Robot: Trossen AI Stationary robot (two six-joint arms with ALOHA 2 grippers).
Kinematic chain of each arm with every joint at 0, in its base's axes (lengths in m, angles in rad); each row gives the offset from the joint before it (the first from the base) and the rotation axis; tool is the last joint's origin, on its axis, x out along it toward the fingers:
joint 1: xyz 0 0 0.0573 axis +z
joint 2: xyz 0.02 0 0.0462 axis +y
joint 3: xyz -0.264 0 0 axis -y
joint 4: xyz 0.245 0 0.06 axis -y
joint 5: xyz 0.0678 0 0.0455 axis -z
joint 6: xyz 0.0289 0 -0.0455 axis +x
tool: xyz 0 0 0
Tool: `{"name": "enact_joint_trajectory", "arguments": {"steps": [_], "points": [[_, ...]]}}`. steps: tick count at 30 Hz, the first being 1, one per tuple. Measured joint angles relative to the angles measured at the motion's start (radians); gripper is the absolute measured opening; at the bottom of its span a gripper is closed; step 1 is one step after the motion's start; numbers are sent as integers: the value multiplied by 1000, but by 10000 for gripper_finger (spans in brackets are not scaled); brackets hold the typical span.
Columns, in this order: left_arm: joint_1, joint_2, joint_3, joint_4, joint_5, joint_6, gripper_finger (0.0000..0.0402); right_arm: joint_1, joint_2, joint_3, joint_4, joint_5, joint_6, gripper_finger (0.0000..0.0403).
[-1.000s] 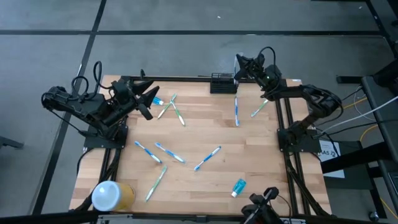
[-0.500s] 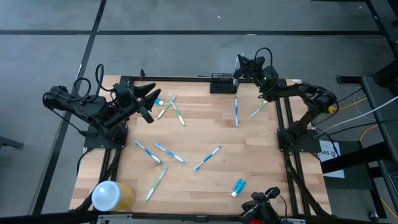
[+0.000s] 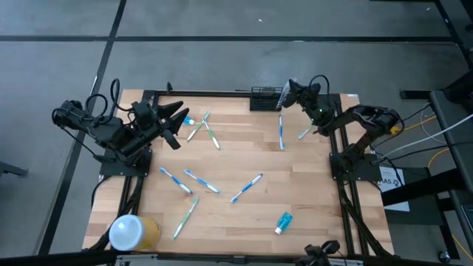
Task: Pick & Place toothbrushing station
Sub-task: Put the blue toothbrush into the black organizer
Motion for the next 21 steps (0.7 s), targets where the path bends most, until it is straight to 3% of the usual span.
{"name": "enact_joint_trajectory", "arguments": {"steps": [7, 14, 21], "points": [[0, 0, 0, 62, 19, 56, 159, 21, -3, 0, 33, 37, -17, 10], [0, 5, 0, 73, 53, 71, 159, 21, -3, -1, -2, 131, 39, 57], [-11, 18, 0, 73, 53, 83, 159, 20, -3, -1, -47, 63, 121, 115]]}}
